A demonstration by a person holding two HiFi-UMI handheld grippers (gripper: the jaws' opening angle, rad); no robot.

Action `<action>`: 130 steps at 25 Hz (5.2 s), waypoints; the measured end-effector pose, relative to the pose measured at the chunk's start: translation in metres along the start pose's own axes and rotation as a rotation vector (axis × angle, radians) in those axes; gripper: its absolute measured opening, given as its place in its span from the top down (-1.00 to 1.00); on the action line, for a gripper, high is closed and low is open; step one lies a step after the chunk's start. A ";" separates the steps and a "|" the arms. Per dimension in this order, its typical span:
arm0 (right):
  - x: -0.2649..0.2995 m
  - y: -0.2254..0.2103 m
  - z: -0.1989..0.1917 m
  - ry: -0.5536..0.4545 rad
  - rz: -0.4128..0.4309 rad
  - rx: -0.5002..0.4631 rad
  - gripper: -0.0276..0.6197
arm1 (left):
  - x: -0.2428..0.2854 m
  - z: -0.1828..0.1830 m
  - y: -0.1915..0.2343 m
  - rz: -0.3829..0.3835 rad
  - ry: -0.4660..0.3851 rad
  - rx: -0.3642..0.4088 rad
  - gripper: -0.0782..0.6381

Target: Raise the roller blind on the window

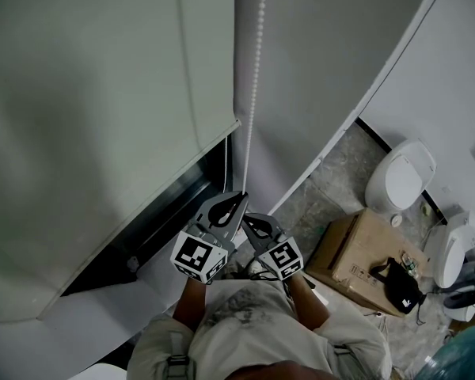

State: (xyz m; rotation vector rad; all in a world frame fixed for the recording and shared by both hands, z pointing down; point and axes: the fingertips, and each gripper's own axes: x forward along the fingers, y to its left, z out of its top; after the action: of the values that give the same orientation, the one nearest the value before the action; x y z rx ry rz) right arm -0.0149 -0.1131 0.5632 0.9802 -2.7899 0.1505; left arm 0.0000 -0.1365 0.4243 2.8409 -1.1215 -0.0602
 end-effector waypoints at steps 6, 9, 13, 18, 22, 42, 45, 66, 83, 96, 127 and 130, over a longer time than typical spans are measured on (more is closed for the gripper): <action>0.003 0.001 -0.017 0.051 0.007 0.006 0.88 | -0.002 -0.018 0.003 0.002 0.035 -0.017 0.75; 0.004 0.003 -0.027 0.077 0.009 0.017 0.88 | -0.004 -0.028 0.004 0.005 0.046 -0.028 0.75; -0.003 0.001 -0.027 0.078 0.001 0.023 0.87 | -0.004 -0.030 0.003 0.008 0.053 -0.029 0.75; -0.018 -0.001 0.011 -0.001 0.016 0.016 0.71 | -0.004 -0.026 0.002 0.005 0.051 -0.027 0.75; -0.037 -0.005 0.069 -0.135 0.024 0.001 0.65 | -0.003 -0.027 0.001 0.001 0.052 -0.027 0.75; -0.048 -0.010 0.268 -0.441 0.111 -0.130 0.64 | -0.001 -0.030 -0.005 -0.019 0.055 -0.021 0.75; -0.043 -0.014 0.273 -0.425 0.113 -0.146 0.66 | 0.002 -0.031 -0.006 -0.021 0.055 -0.022 0.75; -0.028 -0.016 0.221 -0.381 0.062 -0.049 0.87 | -0.004 -0.079 0.004 0.001 0.130 -0.038 0.75; -0.023 -0.017 0.186 -0.328 0.046 -0.008 0.87 | -0.006 -0.114 0.005 0.009 0.183 -0.067 0.75; -0.017 -0.012 0.150 -0.262 0.042 -0.001 0.87 | -0.012 -0.152 0.006 0.018 0.253 -0.103 0.75; -0.018 -0.013 0.146 -0.266 0.039 0.001 0.87 | -0.026 0.047 -0.001 -0.032 -0.062 0.044 0.58; -0.018 -0.011 0.145 -0.254 0.032 -0.008 0.87 | -0.022 0.067 -0.003 -0.036 -0.097 0.071 0.57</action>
State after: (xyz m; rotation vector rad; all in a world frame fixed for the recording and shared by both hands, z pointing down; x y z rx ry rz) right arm -0.0135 -0.1331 0.4184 1.0187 -3.0331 0.0195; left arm -0.0188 -0.1238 0.3575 2.9501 -1.1117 -0.1656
